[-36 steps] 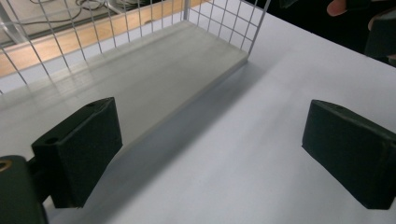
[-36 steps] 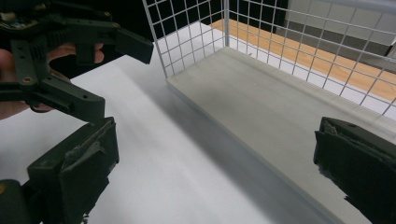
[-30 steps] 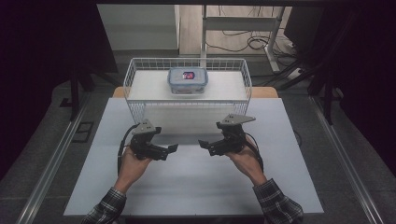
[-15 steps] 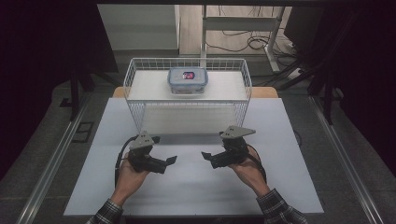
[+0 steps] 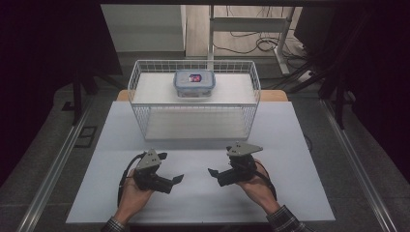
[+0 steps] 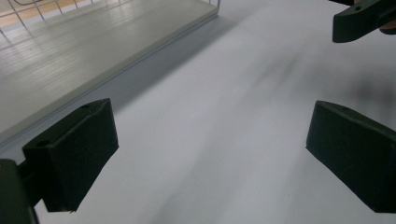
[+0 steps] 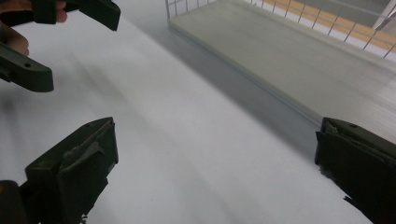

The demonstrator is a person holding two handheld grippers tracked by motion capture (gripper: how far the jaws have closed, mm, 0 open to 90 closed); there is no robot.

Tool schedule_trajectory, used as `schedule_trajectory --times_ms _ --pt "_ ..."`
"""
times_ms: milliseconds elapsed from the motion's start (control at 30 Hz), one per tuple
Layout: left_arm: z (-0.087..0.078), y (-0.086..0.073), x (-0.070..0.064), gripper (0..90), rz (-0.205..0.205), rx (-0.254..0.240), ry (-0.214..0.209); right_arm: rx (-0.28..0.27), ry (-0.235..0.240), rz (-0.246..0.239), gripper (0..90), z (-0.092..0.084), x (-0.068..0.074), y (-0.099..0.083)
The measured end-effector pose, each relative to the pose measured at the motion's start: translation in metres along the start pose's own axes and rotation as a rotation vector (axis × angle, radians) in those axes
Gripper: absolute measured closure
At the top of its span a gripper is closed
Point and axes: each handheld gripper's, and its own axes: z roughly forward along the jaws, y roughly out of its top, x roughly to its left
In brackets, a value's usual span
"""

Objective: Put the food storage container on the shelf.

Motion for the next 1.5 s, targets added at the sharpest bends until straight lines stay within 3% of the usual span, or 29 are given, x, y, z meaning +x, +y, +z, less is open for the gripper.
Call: schedule_trajectory --times_ms 167,633,1067,1500 --pt "-0.002 -0.006 -0.006 1.7 0.014 -0.002 -0.007 0.027 0.002 0.007 0.0 0.002 0.005 -0.01" --pt "-0.001 -0.018 -0.013 0.8 0.044 0.081 0.008 0.056 0.014 -0.013 0.0 -0.003 0.014 -0.026" --pt "-0.018 -0.031 -0.01 0.6 -0.001 0.115 0.049 0.055 0.0 0.0 0.0 -0.015 0.014 -0.034" --pt "-0.04 -0.044 -0.004 0.5 -0.033 0.114 0.109 0.048 -0.042 0.004 0.0 -0.031 0.012 -0.042"
